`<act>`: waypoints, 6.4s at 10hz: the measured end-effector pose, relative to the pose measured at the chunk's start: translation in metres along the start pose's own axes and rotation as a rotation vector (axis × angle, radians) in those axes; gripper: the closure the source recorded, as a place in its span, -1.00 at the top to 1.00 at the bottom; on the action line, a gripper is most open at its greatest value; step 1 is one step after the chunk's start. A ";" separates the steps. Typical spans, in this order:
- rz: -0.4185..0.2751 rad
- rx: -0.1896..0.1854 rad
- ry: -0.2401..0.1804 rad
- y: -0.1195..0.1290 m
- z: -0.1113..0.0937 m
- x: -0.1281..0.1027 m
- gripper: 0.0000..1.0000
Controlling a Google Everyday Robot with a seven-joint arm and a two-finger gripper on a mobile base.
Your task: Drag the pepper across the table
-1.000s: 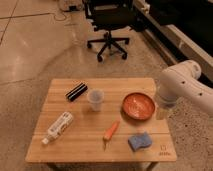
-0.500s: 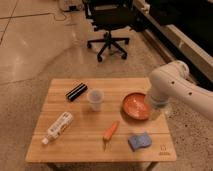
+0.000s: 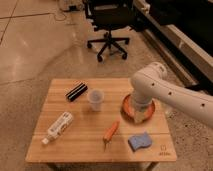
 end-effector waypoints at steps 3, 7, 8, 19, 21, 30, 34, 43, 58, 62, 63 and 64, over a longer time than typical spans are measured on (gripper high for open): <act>-0.061 -0.012 -0.014 -0.003 0.012 -0.027 0.30; -0.119 -0.039 -0.023 -0.004 0.039 -0.050 0.30; -0.129 -0.042 -0.026 -0.004 0.043 -0.055 0.30; -0.158 -0.067 -0.047 0.002 0.093 -0.076 0.30; -0.156 -0.069 -0.050 0.003 0.096 -0.076 0.30; -0.156 -0.074 -0.054 0.004 0.114 -0.078 0.30; -0.155 -0.076 -0.058 0.005 0.119 -0.079 0.30; -0.154 -0.079 -0.066 0.005 0.134 -0.082 0.30; -0.151 -0.083 -0.081 0.005 0.153 -0.085 0.19; -0.152 -0.084 -0.085 0.004 0.158 -0.084 0.19; -0.151 -0.084 -0.085 0.003 0.158 -0.084 0.19; -0.151 -0.084 -0.086 0.003 0.159 -0.084 0.19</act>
